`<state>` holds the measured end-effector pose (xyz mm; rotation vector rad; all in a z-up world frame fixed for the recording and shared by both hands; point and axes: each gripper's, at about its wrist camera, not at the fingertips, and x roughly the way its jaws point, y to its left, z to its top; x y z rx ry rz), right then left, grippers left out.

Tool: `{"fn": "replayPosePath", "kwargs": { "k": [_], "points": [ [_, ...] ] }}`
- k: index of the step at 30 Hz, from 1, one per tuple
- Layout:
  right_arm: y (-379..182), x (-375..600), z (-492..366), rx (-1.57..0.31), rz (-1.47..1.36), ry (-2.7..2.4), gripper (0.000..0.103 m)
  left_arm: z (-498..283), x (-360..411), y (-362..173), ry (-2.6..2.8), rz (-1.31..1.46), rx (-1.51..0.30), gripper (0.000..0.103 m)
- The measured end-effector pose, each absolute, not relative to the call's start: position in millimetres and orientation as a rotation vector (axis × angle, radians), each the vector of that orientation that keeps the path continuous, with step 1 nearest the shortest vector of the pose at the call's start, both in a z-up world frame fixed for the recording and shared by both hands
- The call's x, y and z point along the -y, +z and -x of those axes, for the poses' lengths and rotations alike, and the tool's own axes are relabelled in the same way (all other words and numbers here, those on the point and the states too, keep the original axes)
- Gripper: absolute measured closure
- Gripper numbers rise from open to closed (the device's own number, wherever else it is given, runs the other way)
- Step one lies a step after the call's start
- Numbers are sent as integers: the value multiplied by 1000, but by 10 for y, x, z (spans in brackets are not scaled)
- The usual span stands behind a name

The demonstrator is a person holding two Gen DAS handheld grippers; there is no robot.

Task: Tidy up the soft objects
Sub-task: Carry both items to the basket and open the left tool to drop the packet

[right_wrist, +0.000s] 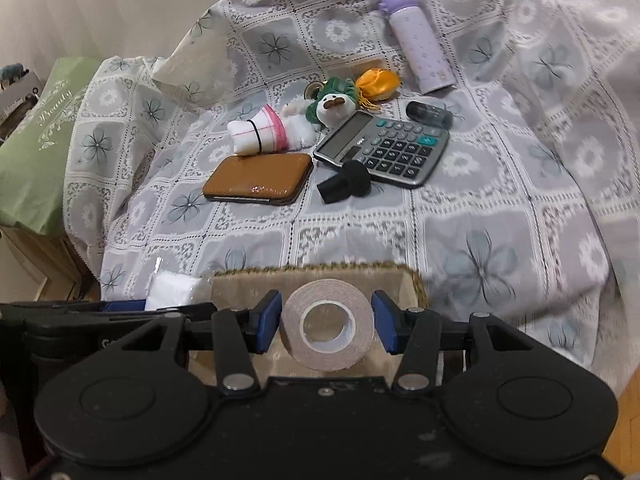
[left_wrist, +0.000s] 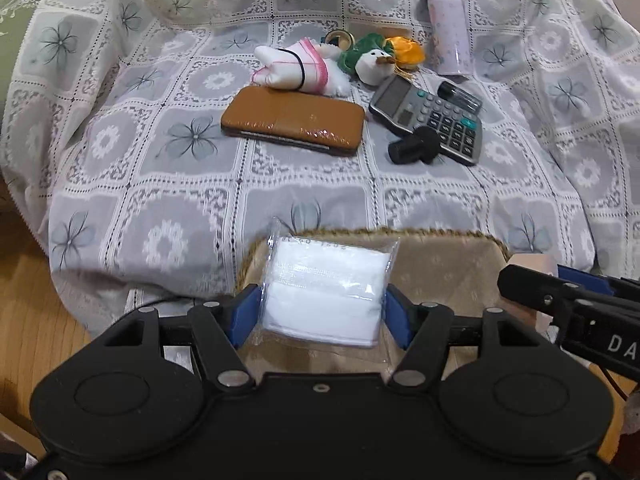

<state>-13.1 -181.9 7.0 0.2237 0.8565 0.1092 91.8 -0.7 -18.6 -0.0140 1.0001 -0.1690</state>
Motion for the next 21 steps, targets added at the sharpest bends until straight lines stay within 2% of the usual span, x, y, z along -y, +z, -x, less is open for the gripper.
{"fn": "replayPosePath", "kwargs": {
  "k": [10,13,21],
  "points": [
    [172,1797,605,-798,-244,108,54,-598,39,-273,-139,11,-988,40],
    [208,1812,712,-791,-264,117,54,-514,49,-302,-128,0,-981,26],
    [277,1851,778,-797,-270,98,54,-286,2,-274,-96,-9,-958,19]
  ]
}}
